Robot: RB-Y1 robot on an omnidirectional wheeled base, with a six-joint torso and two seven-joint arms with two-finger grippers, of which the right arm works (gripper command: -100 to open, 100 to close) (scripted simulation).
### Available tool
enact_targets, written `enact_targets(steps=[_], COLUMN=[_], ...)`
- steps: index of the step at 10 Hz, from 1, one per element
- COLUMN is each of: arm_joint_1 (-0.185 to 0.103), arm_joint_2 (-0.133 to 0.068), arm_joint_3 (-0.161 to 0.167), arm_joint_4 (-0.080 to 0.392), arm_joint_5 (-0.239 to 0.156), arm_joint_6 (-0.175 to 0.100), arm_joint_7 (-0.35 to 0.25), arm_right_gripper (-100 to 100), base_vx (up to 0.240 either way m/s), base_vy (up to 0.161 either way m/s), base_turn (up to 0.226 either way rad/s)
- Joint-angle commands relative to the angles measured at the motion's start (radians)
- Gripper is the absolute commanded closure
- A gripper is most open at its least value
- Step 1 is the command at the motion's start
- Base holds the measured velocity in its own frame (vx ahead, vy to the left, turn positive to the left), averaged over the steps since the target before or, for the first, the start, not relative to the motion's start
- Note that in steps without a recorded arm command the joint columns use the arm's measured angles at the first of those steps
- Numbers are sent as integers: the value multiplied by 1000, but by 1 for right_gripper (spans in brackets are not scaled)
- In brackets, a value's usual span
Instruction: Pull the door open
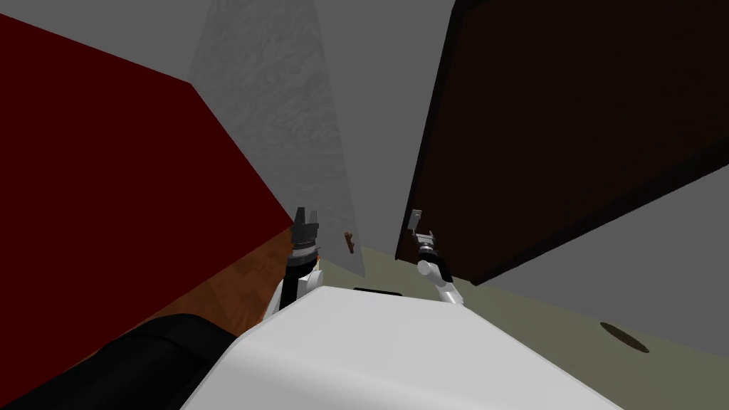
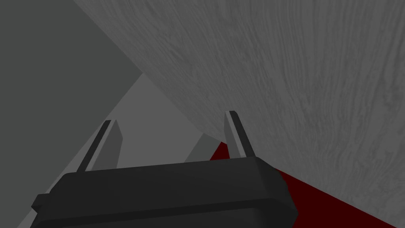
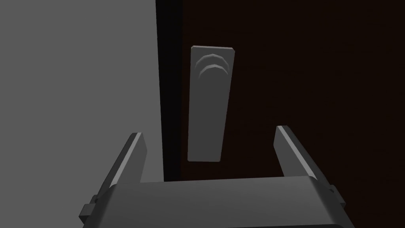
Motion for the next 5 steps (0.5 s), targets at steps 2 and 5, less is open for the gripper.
enact_targets(steps=[2,5], arm_joint_1=[-21,-41], arm_joint_2=[-4,-7], arm_joint_3=[0,-26], arm_joint_4=[46,81], arm_joint_5=[-40,-57], arm_joint_6=[3,-6], arm_joint_7=[-44,-50], arm_right_gripper=[-100,-100], base_vx=[64,61], base_vy=[-129,-78], base_turn=[121,144])
